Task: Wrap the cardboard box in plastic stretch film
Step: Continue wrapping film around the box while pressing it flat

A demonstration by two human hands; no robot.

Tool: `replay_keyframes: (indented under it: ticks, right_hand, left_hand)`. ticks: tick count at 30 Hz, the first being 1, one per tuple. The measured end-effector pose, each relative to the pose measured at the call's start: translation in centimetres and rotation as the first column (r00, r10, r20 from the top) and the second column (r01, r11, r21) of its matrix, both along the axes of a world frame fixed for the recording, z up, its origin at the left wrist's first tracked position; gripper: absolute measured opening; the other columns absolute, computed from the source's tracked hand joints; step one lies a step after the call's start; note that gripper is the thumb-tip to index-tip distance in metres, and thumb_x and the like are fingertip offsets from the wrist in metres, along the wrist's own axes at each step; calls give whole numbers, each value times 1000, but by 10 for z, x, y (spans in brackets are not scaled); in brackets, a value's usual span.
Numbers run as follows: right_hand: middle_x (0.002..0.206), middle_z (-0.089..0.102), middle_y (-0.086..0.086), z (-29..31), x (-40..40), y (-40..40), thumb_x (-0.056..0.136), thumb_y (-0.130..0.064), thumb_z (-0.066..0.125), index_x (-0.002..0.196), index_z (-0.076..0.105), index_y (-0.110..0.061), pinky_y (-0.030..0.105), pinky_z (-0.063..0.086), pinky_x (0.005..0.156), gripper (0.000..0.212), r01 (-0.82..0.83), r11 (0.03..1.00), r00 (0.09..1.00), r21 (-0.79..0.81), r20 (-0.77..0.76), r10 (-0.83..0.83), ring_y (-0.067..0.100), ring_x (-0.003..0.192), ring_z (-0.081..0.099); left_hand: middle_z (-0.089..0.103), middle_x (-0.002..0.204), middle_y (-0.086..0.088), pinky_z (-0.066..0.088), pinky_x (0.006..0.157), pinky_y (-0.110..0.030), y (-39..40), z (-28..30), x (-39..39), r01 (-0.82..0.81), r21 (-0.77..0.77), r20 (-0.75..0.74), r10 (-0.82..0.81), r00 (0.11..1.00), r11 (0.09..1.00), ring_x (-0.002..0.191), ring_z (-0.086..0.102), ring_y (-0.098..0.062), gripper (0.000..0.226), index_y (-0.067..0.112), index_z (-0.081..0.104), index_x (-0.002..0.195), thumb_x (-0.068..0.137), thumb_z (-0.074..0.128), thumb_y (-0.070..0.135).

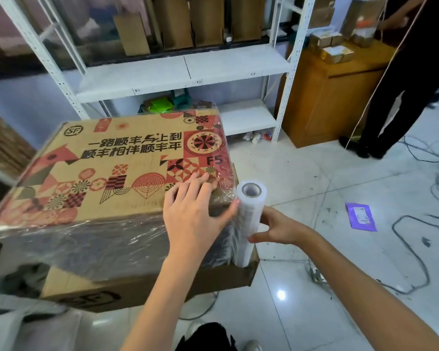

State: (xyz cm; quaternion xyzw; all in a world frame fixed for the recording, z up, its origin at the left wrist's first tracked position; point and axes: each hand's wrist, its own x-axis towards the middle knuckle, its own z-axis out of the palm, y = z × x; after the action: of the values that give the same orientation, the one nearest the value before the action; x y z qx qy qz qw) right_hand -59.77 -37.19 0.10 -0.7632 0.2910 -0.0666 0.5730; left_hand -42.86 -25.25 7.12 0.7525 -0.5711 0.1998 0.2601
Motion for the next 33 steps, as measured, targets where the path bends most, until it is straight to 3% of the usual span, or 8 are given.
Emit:
replay_keyframes:
  ticks: [4, 9, 13, 17, 24, 26, 29, 33]
  right_hand:
    - [110, 64, -14, 0, -1, -9, 73, -4, 79, 113, 55, -26, 12, 47, 85, 52, -52, 998, 999, -23, 5, 52, -1, 103, 61]
    - [111, 64, -9, 5, 5, -26, 70, -13, 83, 115, 58, -21, 22, 51, 89, 52, -161, 982, 987, -102, -46, 157, 4, 102, 61]
    - [108, 64, -19, 9, 12, -39, 67, -20, 86, 111, 58, -33, 17, 48, 85, 54, -182, 972, 981, -148, -96, 169, -1, 100, 60]
    - [121, 62, -11, 5, 18, -49, 62, -35, 87, 122, 56, -27, 37, 48, 96, 68, -164, 959, 982, -233, -132, 136, 10, 111, 57]
    - [119, 61, -16, -2, 27, -46, 58, -45, 86, 124, 54, -30, 41, 49, 93, 75, -101, 947, 993, -303, -94, 76, 10, 110, 58]
    - [127, 57, -14, -4, 27, -45, 65, -37, 85, 129, 48, -28, 35, 46, 100, 75, -162, 967, 987, -195, -55, 154, 6, 118, 53]
    - [132, 46, -23, -5, 23, -50, 71, -27, 83, 136, 38, -24, 9, 35, 100, 79, -283, 953, 959, -106, -41, 280, -9, 123, 42]
    - [133, 43, -19, -5, 21, -64, 79, -15, 76, 137, 35, -21, 5, 32, 97, 71, -347, 932, 938, -107, -43, 345, -17, 120, 40]
  left_hand:
    - [69, 109, -1, 40, 88, -35, -1, -2, 0, 0, -48, 29, 2, 1000, 999, 107, 62, -19, 50, 13, 70, 92, 82, 55, 59]
    - [70, 106, 0, 44, 83, -36, -4, -4, 5, 37, -123, 75, -28, 997, 992, 103, 64, -20, 47, 15, 72, 90, 84, 55, 58]
    - [71, 104, 0, 46, 80, -36, -8, -8, 10, 43, -155, 102, -27, 994, 987, 101, 65, -19, 43, 16, 74, 85, 82, 58, 57]
    - [71, 105, 0, 46, 82, -37, -9, -10, 11, 50, -143, 101, -36, 994, 988, 102, 65, -20, 43, 16, 75, 84, 80, 63, 57]
    - [70, 107, 0, 47, 83, -37, -2, -7, 10, 40, -123, 83, -30, 996, 992, 105, 64, -20, 41, 15, 76, 87, 78, 64, 54]
    - [69, 110, 0, 46, 85, -37, 0, -7, 7, 26, -105, 74, -18, 997, 994, 108, 62, -19, 42, 15, 76, 89, 79, 63, 53]
    - [67, 114, 1, 44, 89, -39, 1, -6, 0, -6, -71, 57, 10, 998, 997, 113, 59, -17, 42, 16, 75, 92, 80, 62, 54]
    - [64, 121, 1, 39, 98, -44, 1, -2, -9, -107, -27, 39, 108, 993, 994, 119, 55, -18, 40, 15, 73, 99, 82, 57, 48]
